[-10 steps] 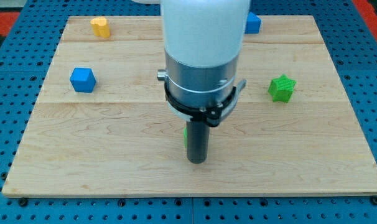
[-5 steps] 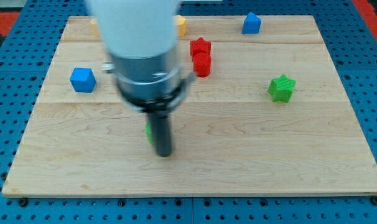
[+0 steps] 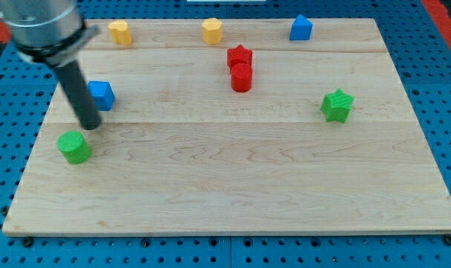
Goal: Move the green circle to the bottom left
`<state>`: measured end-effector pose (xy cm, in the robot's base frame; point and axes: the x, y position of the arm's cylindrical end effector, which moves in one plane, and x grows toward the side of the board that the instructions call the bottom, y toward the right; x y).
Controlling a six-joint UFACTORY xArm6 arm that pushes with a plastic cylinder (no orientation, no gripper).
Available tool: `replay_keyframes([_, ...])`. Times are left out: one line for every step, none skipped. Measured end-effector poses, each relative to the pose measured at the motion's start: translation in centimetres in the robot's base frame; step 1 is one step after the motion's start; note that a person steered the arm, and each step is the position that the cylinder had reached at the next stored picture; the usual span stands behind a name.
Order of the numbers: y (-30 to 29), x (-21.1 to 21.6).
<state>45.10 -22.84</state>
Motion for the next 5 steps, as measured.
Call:
replay_keyframes([-0.8,3.4])
replay_keyframes([0.0,6.3])
replay_keyframes([3.2,4.0])
replay_keyframes([10.8,-5.3])
replay_keyframes([18.9,-11.5])
